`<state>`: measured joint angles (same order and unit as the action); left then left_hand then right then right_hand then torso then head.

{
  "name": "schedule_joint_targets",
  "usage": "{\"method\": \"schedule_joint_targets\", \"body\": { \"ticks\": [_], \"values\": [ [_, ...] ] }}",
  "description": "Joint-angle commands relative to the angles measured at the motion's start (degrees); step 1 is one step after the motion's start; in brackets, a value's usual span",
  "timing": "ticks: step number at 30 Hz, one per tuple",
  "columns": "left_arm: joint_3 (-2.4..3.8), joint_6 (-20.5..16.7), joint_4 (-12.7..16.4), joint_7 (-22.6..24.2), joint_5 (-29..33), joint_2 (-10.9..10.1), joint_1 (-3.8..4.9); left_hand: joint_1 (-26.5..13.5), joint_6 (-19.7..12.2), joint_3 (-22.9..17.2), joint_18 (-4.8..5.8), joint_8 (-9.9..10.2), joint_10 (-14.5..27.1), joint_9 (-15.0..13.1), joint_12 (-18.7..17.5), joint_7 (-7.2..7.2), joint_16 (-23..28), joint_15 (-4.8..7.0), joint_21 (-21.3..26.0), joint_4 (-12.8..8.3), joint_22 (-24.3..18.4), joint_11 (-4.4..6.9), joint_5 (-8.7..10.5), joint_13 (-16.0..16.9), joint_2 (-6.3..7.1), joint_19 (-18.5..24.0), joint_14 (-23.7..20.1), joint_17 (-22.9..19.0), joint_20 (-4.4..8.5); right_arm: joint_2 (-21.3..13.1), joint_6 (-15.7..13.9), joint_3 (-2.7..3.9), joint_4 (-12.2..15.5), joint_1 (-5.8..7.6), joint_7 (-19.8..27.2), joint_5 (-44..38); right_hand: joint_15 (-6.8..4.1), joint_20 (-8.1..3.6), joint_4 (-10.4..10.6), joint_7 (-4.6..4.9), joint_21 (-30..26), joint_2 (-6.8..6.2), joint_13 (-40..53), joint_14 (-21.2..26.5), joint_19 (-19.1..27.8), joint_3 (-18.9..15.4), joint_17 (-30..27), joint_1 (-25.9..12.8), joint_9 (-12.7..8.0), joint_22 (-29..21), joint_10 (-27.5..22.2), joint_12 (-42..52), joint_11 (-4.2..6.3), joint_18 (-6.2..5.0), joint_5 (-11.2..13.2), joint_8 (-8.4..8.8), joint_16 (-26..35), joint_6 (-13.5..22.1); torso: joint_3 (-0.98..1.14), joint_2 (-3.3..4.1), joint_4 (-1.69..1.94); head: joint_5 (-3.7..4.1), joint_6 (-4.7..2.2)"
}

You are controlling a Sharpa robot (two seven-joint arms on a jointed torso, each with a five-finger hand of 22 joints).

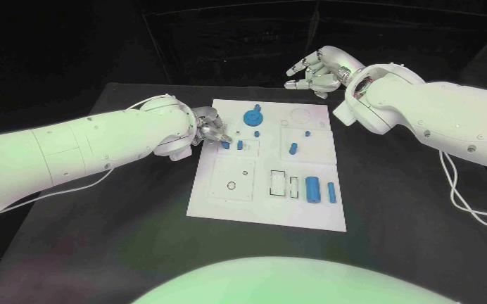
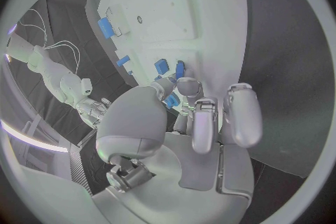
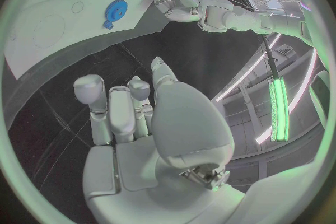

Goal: Assemble the parts on the task board

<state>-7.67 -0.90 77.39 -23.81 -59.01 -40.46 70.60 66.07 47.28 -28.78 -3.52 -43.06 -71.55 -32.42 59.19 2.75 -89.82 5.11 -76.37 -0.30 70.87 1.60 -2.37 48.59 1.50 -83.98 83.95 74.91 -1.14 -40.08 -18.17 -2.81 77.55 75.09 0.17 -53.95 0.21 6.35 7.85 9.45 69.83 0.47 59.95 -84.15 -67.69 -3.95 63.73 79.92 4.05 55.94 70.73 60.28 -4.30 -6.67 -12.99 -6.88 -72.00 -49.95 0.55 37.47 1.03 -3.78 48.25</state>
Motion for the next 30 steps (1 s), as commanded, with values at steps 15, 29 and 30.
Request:
{"method": "schedule_joint_targets", "body": {
  "ticks": [15, 29, 30],
  "values": [
    [-0.1, 2.78, -1.03, -1.37, -0.21, 1.22, -0.11, -6.25, 2.61, 4.22, -0.47, -0.97, -1.04, -0.63, 1.28, -0.91, -0.18, 0.45, -0.05, -0.21, 0.6, 0.54, -0.32, 0.73, 2.82, -0.24, 6.05, 15.09, 0.48, 0.05, 0.21, 0.04, 0.13, 0.12, 0.49, 0.19, -0.37, -0.16, 0.03, 0.05, -0.37, 0.61, -0.18, -0.58, -0.31, -0.31, -0.05, 0.08, -0.04, -0.24, -0.07, -0.06, 0.0, -0.43, -0.19, -0.34, 0.49, 0.42, 0.01, 0.0, -0.04, 0.19, 0.08],
    [-0.09, 2.03, -1.78, -3.38, -0.21, 1.52, -0.11, -6.2, 2.82, 6.67, -0.41, -1.52, -1.41, -1.03, 1.98, -1.29, -0.18, 0.75, -0.24, 0.4, 0.94, 0.89, -0.35, 1.37, 2.12, -0.4, 6.05, 15.09, 0.76, -0.05, 0.11, 0.04, 0.23, 0.12, 0.48, 0.21, -0.37, -0.16, 0.03, 0.05, -0.37, 0.61, -0.18, -0.58, -0.31, -0.31, -0.05, 0.08, -0.04, -0.24, -0.07, -0.06, 0.0, -0.43, -0.19, -0.34, 0.49, 0.42, -0.01, 0.01, 0.02, 0.34, 0.07],
    [-0.09, 1.96, -1.82, -3.42, -0.21, 1.51, -0.11, -6.08, 2.8, 6.69, -0.42, -1.52, -1.39, -1.04, 1.95, -1.32, -0.18, 0.77, -0.21, 0.39, 0.91, 0.92, -0.35, 1.33, 1.96, -0.39, 6.05, 15.09, 0.77, -0.05, 0.11, 0.04, 0.23, 0.12, 0.48, 0.21, -0.37, -0.16, 0.03, 0.05, -0.37, 0.61, -0.18, -0.58, -0.31, -0.31, -0.05, 0.08, -0.04, -0.24, -0.07, -0.06, 0.0, -0.43, -0.19, -0.34, 0.49, 0.42, -0.01, 0.0, 0.03, 0.38, 0.1]
  ]
}}
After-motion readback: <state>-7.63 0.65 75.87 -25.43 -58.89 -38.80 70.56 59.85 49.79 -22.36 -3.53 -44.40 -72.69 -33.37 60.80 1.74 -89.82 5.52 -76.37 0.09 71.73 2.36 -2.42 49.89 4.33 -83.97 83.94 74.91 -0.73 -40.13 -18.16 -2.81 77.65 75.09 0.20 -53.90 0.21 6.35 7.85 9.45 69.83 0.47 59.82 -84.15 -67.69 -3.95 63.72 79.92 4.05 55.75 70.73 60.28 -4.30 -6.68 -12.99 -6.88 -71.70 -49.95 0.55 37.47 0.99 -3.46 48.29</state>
